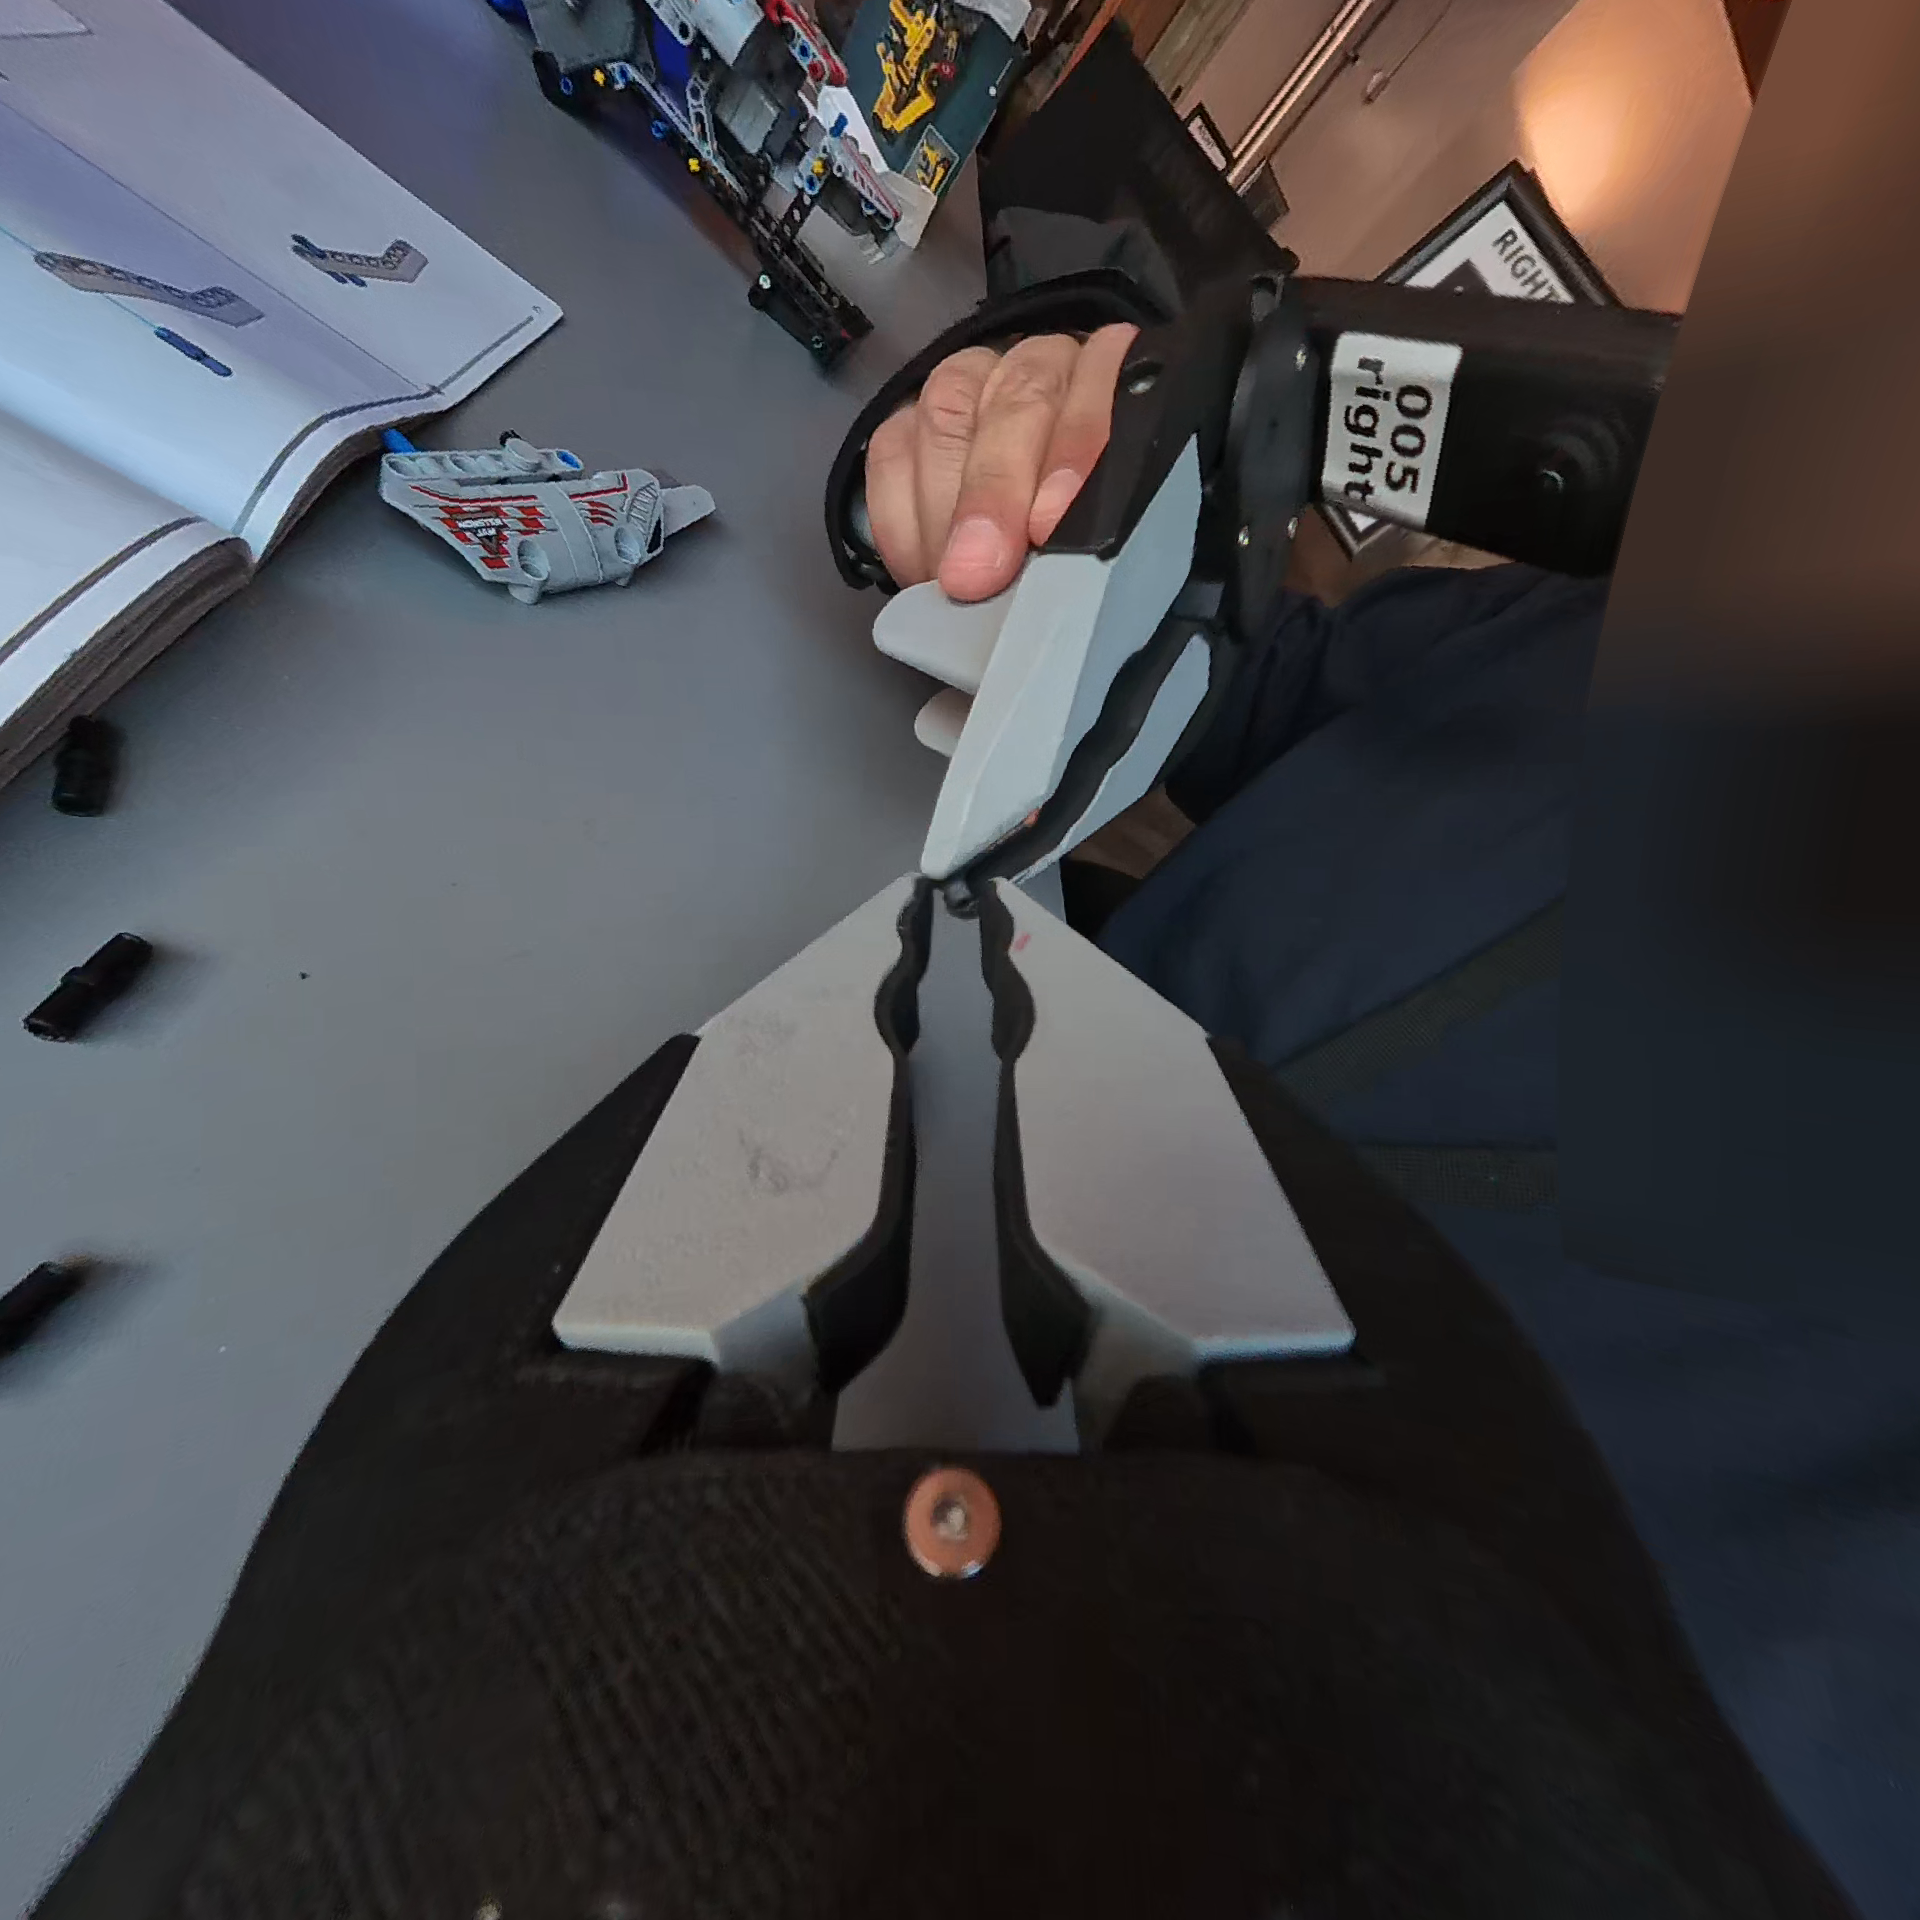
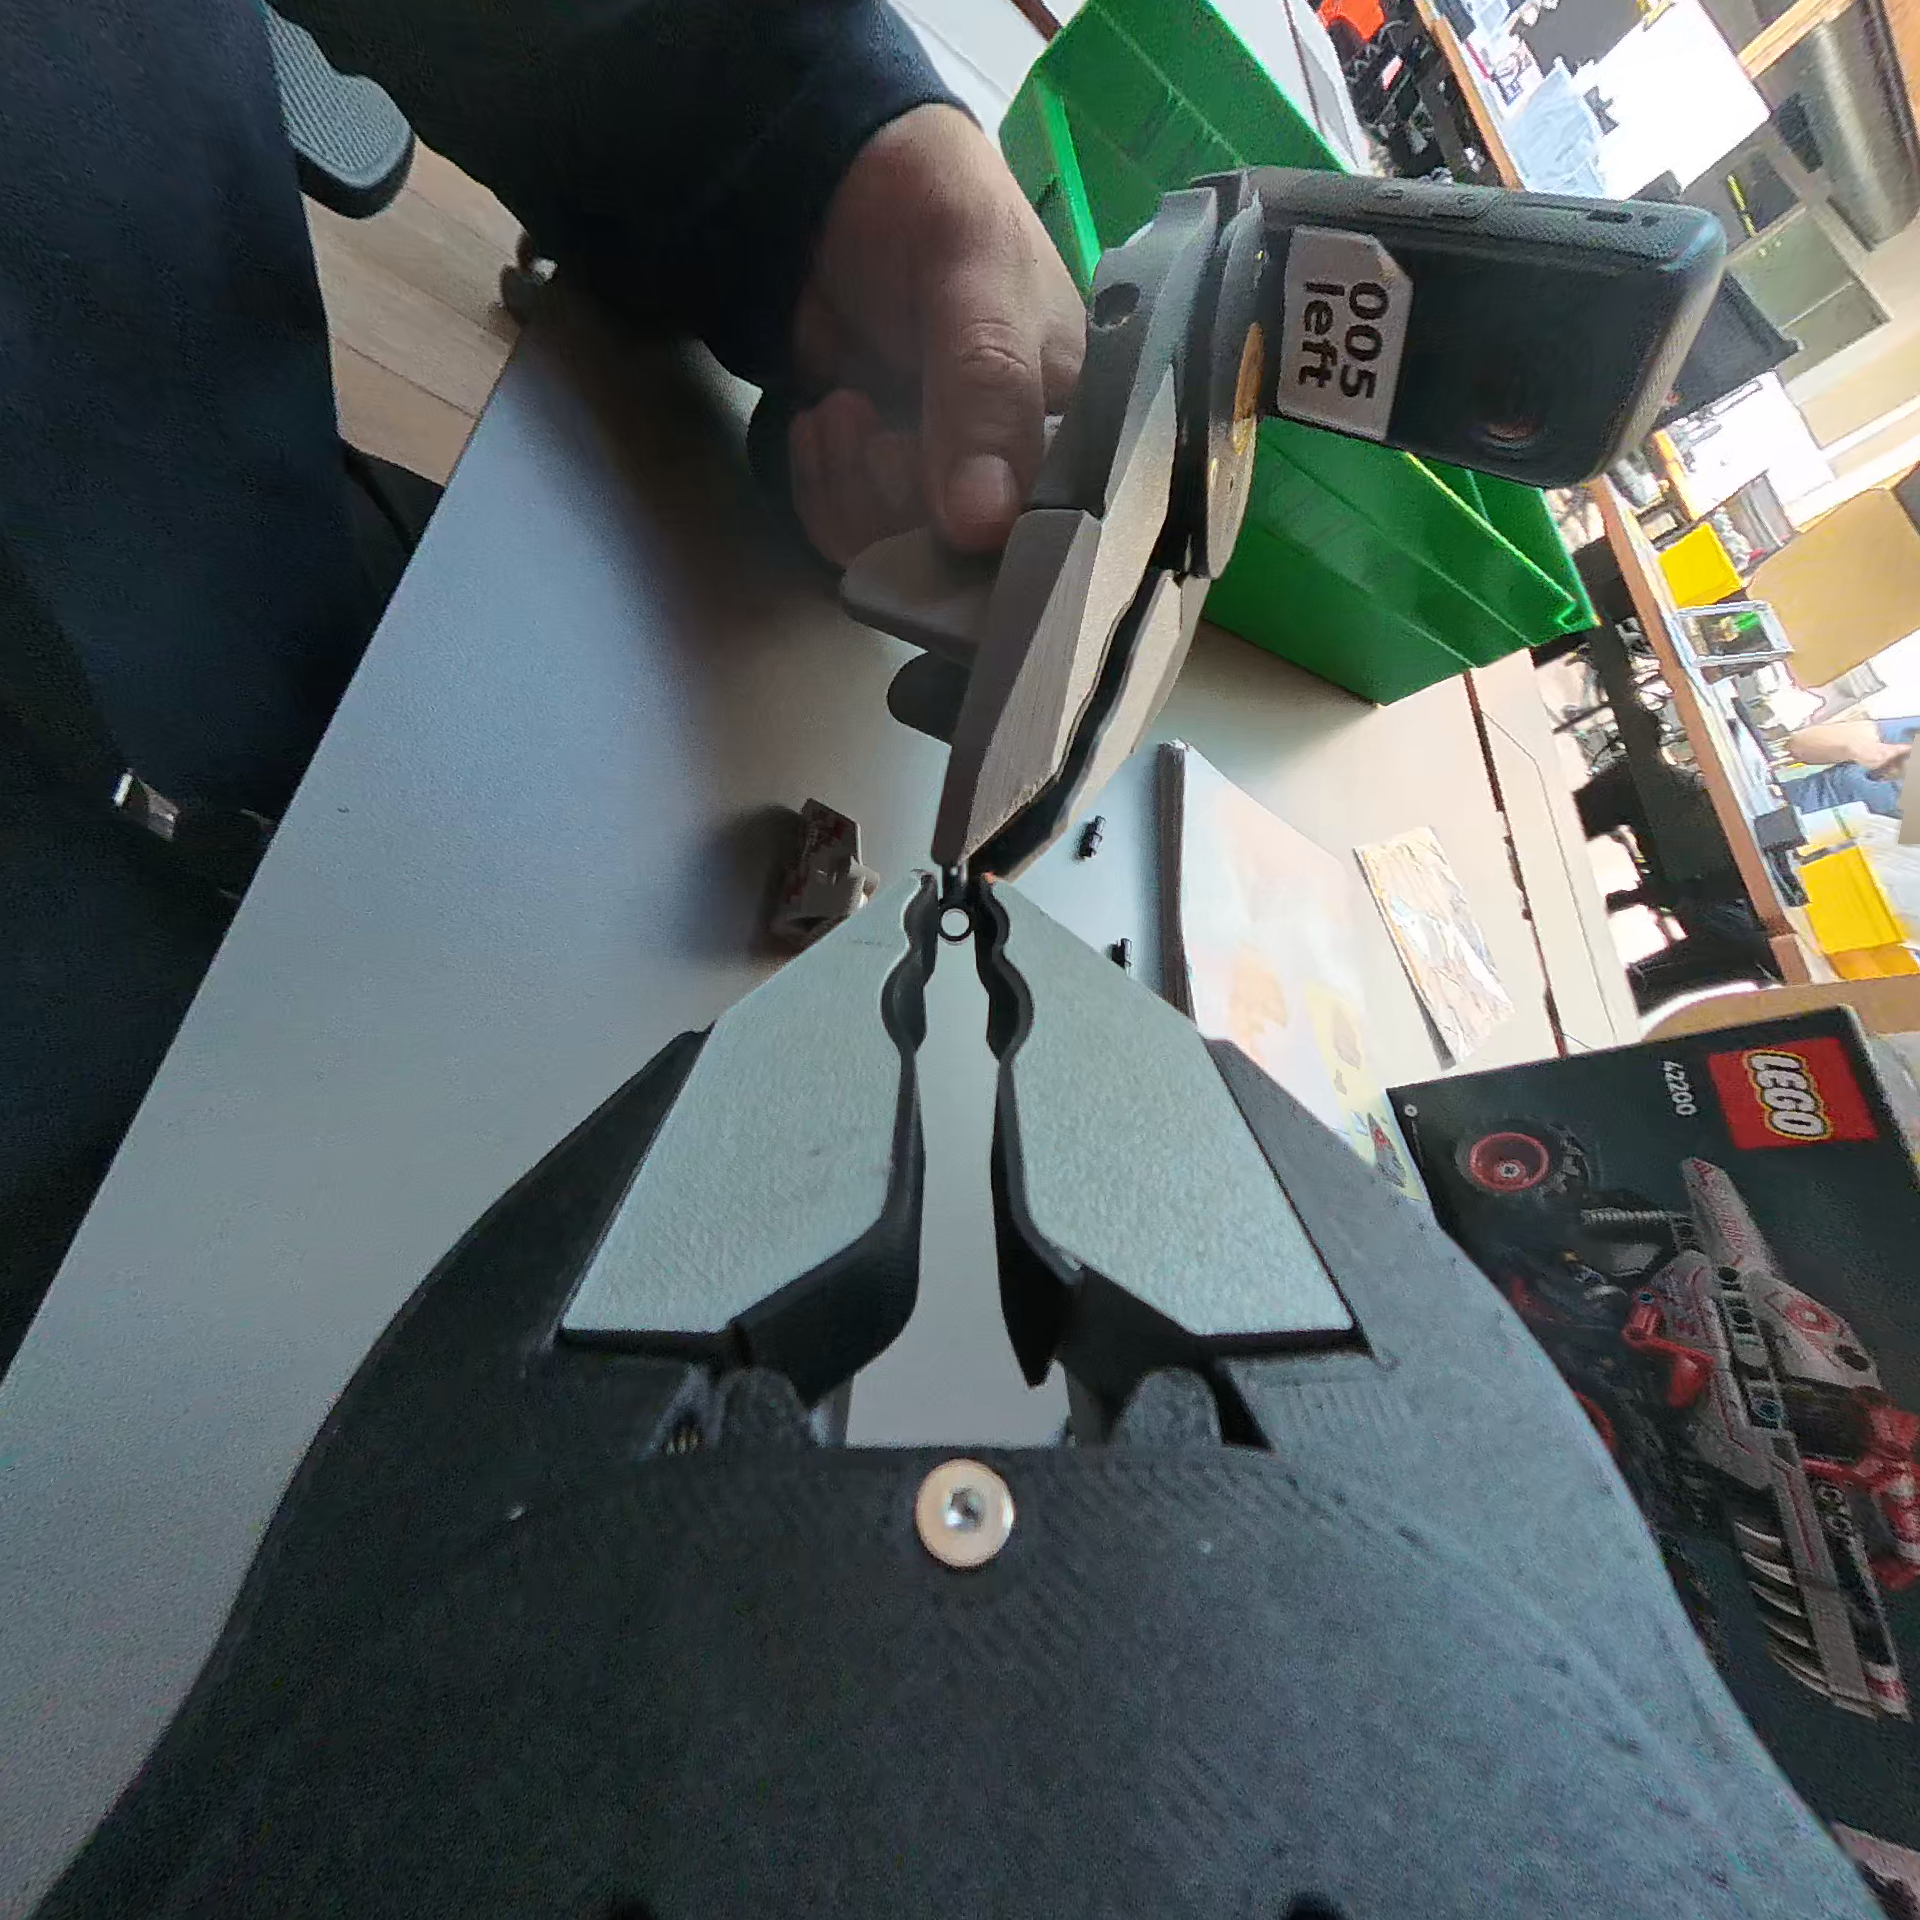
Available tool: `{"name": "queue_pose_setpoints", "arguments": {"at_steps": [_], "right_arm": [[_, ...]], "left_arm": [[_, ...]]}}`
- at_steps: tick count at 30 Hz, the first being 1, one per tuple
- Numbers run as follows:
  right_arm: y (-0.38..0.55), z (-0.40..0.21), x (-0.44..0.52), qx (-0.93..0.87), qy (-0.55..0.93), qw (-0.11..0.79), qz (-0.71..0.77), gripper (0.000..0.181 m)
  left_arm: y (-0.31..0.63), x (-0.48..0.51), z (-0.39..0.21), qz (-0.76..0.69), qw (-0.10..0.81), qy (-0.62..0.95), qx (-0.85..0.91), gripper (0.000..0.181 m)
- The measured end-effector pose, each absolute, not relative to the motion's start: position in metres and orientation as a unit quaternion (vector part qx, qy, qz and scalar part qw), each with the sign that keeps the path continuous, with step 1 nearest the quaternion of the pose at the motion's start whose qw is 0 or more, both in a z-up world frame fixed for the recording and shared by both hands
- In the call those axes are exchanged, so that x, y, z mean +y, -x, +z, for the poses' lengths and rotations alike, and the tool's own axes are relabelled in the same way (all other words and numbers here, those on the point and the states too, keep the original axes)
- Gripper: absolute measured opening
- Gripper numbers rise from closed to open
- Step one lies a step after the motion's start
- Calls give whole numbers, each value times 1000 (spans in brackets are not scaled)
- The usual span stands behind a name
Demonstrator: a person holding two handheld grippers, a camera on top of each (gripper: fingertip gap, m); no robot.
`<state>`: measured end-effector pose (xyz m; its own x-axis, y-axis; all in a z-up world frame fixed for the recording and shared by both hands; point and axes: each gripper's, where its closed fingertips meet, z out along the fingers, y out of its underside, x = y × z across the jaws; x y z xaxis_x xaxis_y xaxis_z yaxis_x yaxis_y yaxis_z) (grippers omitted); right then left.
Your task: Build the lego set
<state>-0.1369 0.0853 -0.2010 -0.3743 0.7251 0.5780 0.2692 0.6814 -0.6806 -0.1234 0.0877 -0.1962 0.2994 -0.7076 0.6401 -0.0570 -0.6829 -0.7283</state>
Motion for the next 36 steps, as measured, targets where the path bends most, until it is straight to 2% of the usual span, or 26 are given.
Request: {"name": "queue_pose_setpoints", "arguments": {"at_steps": [9,13,24,27,31,33,36], "right_arm": [[137,-200,82,-785,322,455,269,4],[132,-195,82,-774,335,440,308,5],[131,-191,80,-772,331,454,297,3],[131,-195,83,-763,368,419,326,3],[128,-210,91,-735,457,326,381,3],[124,-219,91,-715,494,269,416,3],[120,-233,91,-694,539,215,426,3]], "left_arm": [[123,86,-198,-519,313,750,264,1],[122,83,-195,-544,300,741,256,1],[121,81,-191,-608,248,727,200,2],[124,81,-191,-579,274,734,225,3],[144,85,-212,-419,324,792,302,22],[153,83,-232,-344,308,821,335,27],[149,72,-242,-350,279,825,347,29]]}}
